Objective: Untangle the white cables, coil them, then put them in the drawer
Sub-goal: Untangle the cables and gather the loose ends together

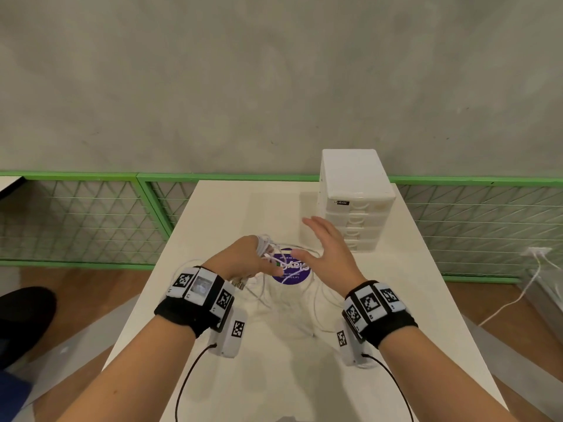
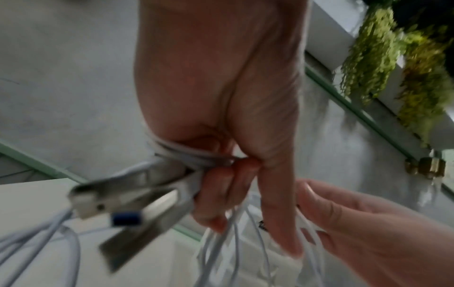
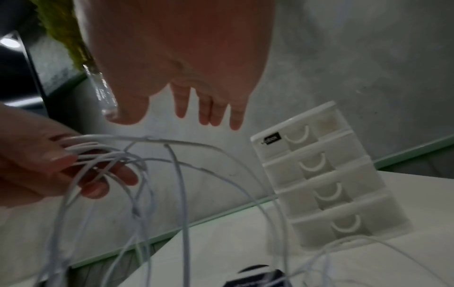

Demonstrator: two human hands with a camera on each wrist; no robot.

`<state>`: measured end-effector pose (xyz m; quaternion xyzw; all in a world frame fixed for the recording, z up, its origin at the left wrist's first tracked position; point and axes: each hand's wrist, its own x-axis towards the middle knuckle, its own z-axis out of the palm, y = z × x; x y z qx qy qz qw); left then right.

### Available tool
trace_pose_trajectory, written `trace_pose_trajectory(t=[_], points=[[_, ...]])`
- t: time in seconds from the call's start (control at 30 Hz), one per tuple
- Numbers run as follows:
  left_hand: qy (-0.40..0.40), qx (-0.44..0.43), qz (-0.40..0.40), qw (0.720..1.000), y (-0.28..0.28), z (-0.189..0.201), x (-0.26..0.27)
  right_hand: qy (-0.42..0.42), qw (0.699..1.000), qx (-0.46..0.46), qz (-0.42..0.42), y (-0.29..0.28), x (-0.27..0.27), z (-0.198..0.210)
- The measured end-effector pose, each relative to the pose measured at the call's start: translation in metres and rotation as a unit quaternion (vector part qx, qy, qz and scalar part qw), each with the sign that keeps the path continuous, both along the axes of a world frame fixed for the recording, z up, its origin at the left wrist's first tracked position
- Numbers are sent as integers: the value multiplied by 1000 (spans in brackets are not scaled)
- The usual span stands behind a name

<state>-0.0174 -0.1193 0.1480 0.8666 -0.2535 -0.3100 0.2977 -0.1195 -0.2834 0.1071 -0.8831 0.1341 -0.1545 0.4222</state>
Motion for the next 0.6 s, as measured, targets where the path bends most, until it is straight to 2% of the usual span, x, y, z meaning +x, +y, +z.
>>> trace_pose_trajectory(t=[0.1,0.17,0.23,0.3,0.47,0.6], points=[[17,10,-75,997,-3,18,-10,-3,994,54,93,12,6,17],[-21,15,-104,994,-3,27,-13,15,981,126,146,16,9,20],[-55,20,-116,992,-1,33,-14,26,967,183,177,20,8,17],[-59,21,-114,991,3,34,-13,32,964,197,174,23,6,14],[-90,-24,-67,993,9,29,-15,33,990,86,104,16,2,3],[-139,7,-56,989,17,40,-12,65,997,-43,13,-7,-1,-5]])
